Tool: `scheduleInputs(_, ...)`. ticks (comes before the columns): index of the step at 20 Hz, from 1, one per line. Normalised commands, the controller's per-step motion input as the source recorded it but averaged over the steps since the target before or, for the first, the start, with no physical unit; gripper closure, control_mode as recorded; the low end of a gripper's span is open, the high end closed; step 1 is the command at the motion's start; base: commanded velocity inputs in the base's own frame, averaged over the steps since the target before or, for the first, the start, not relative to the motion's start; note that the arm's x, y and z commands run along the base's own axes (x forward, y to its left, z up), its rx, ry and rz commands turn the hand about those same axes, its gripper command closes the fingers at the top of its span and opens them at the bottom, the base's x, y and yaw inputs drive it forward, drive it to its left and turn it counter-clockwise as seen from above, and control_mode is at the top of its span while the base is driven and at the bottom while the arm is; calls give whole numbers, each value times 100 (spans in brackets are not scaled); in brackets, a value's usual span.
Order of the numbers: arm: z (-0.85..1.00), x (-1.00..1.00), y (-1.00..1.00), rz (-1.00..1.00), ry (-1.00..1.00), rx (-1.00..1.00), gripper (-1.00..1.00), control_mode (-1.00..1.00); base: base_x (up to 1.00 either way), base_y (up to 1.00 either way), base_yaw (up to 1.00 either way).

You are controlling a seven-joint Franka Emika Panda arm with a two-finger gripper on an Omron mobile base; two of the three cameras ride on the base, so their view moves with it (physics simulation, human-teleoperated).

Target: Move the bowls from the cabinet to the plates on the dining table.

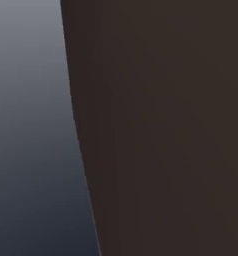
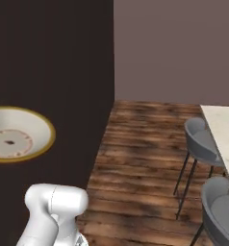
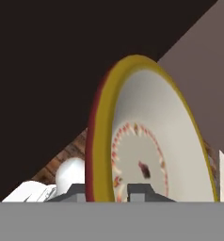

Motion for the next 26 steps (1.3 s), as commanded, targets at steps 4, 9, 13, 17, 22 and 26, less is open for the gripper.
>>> scheduleInputs(4,0,0,0,0,0,0,100,100,100,85,-43)
scheduleInputs(9,0,0,0,0,0,0,100,100,100,87,-41)
scheduleInputs(13,0,0,0,0,0,0,100,100,100,76,-36)
scheduleInputs(17,0,0,0,0,0,0,100,100,100,69,-35)
scheduleInputs(22,0,0,0,0,0,0,100,100,100,71,-35)
scheduleInputs(26,0,0,0,0,0,0,100,100,100,78,-34)
